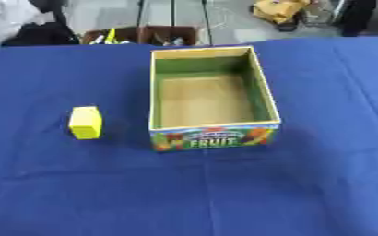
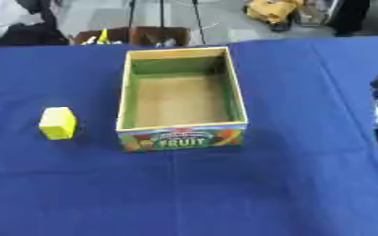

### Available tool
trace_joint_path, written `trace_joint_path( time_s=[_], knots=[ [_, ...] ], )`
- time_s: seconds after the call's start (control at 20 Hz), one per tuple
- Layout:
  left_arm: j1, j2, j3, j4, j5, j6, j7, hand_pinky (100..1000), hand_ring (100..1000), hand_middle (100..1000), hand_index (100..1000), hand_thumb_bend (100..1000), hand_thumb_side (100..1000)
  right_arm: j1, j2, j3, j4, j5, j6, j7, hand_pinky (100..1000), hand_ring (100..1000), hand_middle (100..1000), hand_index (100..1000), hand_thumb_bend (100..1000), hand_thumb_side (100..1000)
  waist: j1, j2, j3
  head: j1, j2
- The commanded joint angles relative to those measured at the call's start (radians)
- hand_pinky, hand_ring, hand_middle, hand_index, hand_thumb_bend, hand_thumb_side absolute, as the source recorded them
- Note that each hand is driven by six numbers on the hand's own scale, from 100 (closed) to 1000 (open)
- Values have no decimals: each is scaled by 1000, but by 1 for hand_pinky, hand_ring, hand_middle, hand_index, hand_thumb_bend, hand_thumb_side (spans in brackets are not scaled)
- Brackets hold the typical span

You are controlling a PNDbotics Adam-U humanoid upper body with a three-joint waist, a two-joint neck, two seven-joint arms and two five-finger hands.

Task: Pick up objects on the table and place them in the box.

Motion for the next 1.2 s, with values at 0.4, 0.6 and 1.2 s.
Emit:
trace_joint_path(
  time_s=[0.4,0.6,1.2],
  knots=[
    [-3,19,3,-21,-16,-5,-9,598,358,394,559,100,674,-5,-19,-5,-15,2,1,-1,727,809,600,846,100,688,-3,-21,0,-5,3],
    [-3,34,2,-21,-33,-4,-12,610,362,400,564,100,691,-4,-19,-4,-15,0,2,1,727,810,600,846,100,690,-1,-24,1,-18,8],
    [-10,377,-77,-13,-317,36,-287,733,476,560,730,295,879,2,-27,1,-15,-1,7,9,728,811,599,847,100,686,12,-35,-6,-21,11]
  ],
)
